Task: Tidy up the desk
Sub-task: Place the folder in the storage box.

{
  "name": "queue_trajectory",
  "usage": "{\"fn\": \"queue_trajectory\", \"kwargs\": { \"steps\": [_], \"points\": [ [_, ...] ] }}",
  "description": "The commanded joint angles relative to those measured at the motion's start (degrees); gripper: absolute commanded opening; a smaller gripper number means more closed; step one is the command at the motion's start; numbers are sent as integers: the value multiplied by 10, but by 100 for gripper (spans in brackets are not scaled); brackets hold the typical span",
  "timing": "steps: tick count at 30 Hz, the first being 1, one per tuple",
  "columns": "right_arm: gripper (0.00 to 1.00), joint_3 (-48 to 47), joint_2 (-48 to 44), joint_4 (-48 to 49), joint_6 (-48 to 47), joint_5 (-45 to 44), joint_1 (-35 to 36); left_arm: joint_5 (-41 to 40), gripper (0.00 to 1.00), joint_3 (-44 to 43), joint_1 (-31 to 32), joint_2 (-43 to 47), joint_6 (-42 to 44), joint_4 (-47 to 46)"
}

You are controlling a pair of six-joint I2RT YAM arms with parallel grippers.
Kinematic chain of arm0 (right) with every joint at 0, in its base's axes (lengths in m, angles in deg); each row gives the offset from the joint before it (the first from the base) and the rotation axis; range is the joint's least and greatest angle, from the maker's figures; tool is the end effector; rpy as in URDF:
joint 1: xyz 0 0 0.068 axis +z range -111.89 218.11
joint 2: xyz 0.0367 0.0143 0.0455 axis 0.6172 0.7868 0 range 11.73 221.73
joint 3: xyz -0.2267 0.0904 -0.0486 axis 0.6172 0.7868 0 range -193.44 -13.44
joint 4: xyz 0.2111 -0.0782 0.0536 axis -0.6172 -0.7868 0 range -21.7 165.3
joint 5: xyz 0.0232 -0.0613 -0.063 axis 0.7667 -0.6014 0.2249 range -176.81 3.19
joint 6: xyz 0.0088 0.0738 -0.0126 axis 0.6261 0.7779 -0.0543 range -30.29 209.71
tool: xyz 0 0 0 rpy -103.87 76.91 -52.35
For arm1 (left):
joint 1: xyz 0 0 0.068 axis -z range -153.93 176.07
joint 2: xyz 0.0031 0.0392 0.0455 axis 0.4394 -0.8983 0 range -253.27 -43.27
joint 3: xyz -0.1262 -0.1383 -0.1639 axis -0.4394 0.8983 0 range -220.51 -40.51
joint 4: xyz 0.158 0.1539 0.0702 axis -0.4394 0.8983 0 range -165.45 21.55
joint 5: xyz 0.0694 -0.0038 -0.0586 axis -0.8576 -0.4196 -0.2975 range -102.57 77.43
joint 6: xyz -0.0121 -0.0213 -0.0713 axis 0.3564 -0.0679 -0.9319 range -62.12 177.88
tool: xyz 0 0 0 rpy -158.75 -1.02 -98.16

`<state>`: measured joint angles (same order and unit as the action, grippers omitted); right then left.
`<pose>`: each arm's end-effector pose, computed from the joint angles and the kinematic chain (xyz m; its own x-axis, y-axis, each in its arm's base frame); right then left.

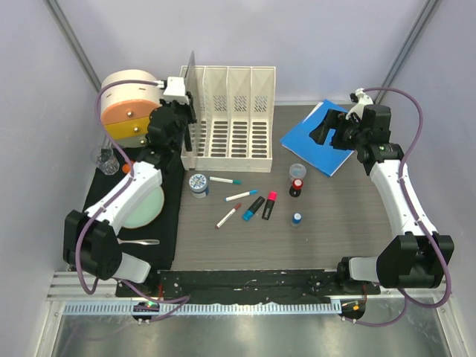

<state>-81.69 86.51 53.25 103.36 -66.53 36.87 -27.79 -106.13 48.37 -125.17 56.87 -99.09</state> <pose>0.2932 0.0156 0.3157 -0.5317 0.2330 -0.8143 -0.1631 0.9153 0.3684 0.3223 -0.1142 0.3655 0.1162 -0.0662 -0.9910 0.1274 0.9905 -0.0512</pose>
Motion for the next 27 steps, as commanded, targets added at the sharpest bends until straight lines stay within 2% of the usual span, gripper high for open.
{"fn": "queue_trajectory", "kwargs": {
  "steps": [1,11,21,24,26,27],
  "points": [
    [89,-17,1,18,0,8,-2,-3,0,-77,-4,32,1,91],
    [89,-20,-12,19,7,23,-2,4,1,-43,-4,81,-16,215],
    [89,-23,-25,14,5,21,-2,15,30,-41,-5,96,-26,320],
    [89,-23,-28,13,5,21,-2,24,32,-53,-5,92,-23,350],
    [89,-23,-31,11,5,21,-2,29,43,-62,-4,93,-19,362],
    [89,-23,-32,11,4,19,-2,30,44,-67,-5,92,-20,376]
  ]
}}
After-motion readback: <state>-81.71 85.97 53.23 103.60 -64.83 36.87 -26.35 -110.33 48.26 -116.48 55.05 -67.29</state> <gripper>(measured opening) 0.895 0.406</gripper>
